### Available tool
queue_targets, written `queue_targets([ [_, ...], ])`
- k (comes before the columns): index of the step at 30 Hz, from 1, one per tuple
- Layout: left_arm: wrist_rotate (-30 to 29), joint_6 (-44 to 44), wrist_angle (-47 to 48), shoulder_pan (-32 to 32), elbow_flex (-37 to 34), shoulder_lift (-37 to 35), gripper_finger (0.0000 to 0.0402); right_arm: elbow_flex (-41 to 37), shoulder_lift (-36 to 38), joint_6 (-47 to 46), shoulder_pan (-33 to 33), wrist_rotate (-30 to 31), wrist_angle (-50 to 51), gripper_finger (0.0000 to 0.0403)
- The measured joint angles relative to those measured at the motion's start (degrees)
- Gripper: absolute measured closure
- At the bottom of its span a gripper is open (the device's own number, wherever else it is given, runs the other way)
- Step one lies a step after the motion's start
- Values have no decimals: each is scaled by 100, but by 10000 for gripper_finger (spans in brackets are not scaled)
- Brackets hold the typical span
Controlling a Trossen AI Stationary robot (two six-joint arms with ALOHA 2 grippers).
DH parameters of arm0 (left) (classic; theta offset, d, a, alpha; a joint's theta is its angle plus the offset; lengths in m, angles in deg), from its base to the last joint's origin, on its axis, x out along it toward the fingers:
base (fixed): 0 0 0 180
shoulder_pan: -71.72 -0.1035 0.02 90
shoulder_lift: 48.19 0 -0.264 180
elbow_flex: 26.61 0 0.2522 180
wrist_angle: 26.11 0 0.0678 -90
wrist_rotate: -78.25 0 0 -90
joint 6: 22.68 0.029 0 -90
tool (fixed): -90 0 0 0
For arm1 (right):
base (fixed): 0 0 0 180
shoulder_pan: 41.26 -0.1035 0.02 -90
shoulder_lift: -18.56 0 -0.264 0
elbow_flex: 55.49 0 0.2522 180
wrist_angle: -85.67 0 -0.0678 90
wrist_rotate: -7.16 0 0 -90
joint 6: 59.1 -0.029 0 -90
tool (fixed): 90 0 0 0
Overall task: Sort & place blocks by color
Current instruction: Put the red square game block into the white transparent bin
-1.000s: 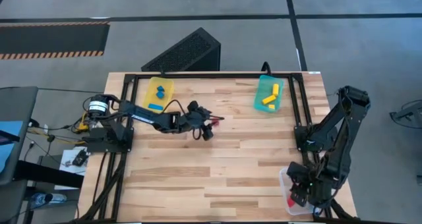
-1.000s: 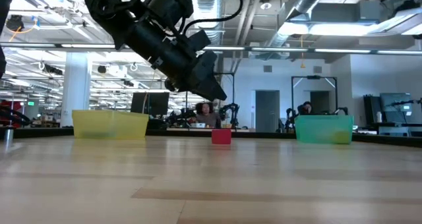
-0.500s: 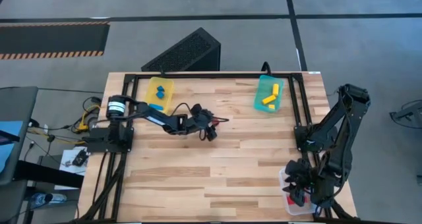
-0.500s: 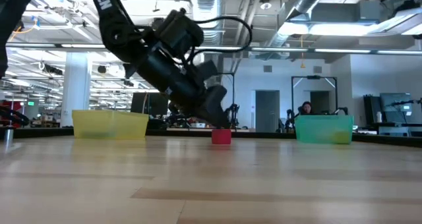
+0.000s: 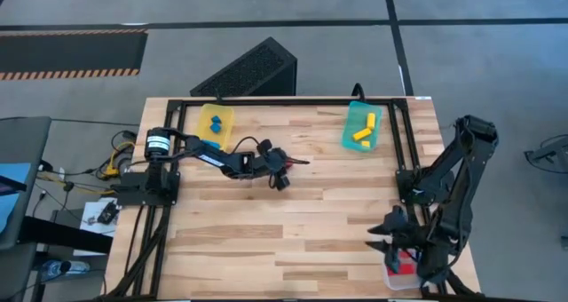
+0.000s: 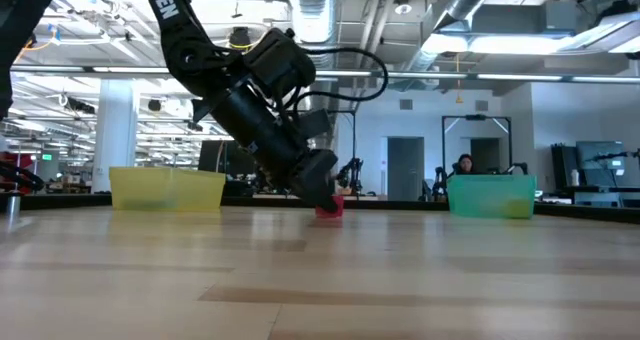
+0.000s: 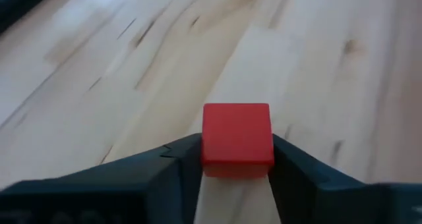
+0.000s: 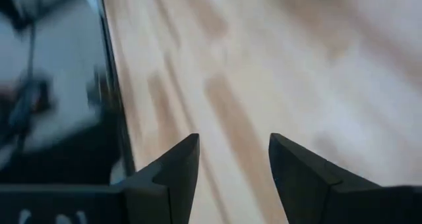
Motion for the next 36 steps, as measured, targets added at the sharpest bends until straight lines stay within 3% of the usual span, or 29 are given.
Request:
queue_targets([
  [2, 156, 198, -206, 40, 0, 0, 301, -72, -209, -1, 6, 879, -329, 202],
  [5, 573, 482, -577, 162, 0, 0, 301, -247, -629, 121, 117, 1879, -777, 205],
  [10, 1150, 1011, -1098, 407, 110, -26, 301, -491, -1363, -791, 644, 2215, -928, 206],
  [14, 1438, 2085, -1280, 831, 438, -28, 301, -662, -1791, -2483, 1073, 2484, -1127, 198],
  [16, 1650, 2655, -1271, 1091, 628, -32, 301, -682, -1912, -2820, 1254, 2462, -1244, 190],
  [22, 1794, 3627, -1231, 1708, 1171, -35, 301, -686, -1982, -2597, 1529, 2358, -1604, 167],
  [27, 1939, 3883, -767, 1849, 1482, -42, 299, -687, -1979, -1079, 1699, 2319, -3128, 163],
  [31, 2012, 3911, -775, 1860, 1494, -39, 299, -710, -1968, -182, 1756, 2264, -3795, 163],
  [36, 2023, 3954, -724, 1847, 1497, -42, 299, -712, -1948, -159, 1762, 2223, -3870, 163],
])
